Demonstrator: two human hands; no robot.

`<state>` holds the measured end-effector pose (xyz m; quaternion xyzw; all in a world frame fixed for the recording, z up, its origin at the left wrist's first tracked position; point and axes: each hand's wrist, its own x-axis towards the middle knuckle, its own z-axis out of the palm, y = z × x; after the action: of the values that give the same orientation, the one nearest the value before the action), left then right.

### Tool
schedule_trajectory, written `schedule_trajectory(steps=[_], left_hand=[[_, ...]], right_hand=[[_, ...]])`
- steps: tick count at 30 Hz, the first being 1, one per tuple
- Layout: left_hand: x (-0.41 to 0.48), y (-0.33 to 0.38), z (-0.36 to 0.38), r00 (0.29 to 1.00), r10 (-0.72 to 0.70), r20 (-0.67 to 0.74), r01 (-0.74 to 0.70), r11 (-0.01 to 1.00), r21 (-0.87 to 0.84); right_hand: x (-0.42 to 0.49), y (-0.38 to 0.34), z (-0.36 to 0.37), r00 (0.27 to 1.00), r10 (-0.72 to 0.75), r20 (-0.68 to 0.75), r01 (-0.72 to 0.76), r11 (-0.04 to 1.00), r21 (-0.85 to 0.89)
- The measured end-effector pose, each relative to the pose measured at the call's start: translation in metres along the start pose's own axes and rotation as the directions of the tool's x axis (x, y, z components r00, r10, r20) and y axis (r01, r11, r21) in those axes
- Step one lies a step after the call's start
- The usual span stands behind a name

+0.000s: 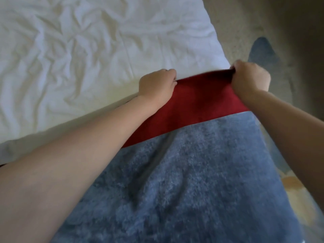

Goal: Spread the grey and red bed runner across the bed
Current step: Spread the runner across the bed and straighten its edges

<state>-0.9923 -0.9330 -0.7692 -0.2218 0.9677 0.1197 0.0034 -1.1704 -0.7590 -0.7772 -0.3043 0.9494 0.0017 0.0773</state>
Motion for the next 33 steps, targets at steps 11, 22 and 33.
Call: schedule_trajectory(steps=[11, 22, 33], left_hand=[[-0.02, -0.006, -0.014, 0.999, 0.045, -0.03, -0.041, 0.991, 0.125], [-0.114, -0.067, -0.086, 0.994, -0.106, -0.03, 0.11, 0.975, 0.192], [-0.285, -0.22, -0.124, 0.954, -0.295, -0.051, 0.299, 0.938, 0.176]], right_hand=[[-0.033, -0.035, -0.015, 0.989, -0.143, 0.036, 0.141, 0.989, 0.049], [-0.103, -0.177, -0.053, 0.836, -0.54, 0.098, 0.506, 0.827, 0.243], [-0.217, -0.37, -0.035, 0.714, -0.687, 0.137, 0.641, 0.72, 0.266]])
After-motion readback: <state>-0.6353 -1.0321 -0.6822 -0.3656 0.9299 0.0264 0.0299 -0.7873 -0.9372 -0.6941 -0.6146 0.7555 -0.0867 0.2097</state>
